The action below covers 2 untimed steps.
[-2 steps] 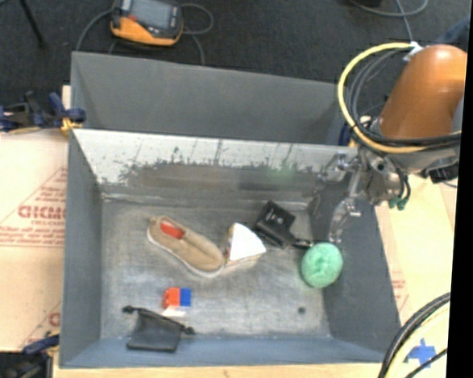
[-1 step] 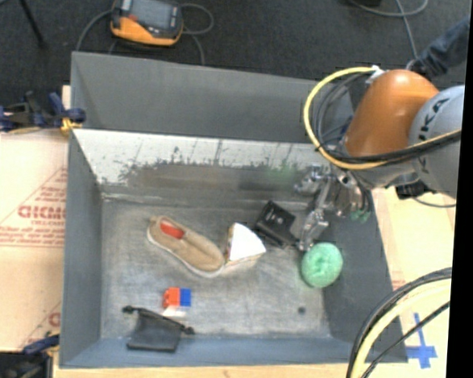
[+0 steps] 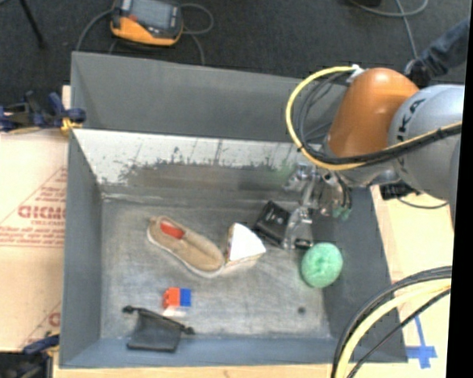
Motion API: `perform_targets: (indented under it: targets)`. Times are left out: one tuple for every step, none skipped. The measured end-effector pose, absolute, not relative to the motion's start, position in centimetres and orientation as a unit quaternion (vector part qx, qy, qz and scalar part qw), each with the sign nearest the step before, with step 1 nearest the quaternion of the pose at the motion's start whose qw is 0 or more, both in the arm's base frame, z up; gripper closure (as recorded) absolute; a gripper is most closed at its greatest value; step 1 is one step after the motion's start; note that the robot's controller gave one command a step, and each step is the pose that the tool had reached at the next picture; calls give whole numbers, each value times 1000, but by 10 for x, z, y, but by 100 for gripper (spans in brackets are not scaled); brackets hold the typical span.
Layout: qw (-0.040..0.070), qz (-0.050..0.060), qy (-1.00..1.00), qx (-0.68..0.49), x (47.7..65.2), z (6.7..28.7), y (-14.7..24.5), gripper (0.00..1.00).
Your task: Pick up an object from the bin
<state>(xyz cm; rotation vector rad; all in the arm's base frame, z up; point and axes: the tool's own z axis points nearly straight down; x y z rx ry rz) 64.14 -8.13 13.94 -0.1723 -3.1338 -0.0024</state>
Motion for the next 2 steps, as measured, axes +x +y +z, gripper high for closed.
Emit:
perform_targets:
  targets:
    - [-3,-1,-985,-174,636,147,-78,0]
    - [-12,3,-976,-216,639,83,-73,0]
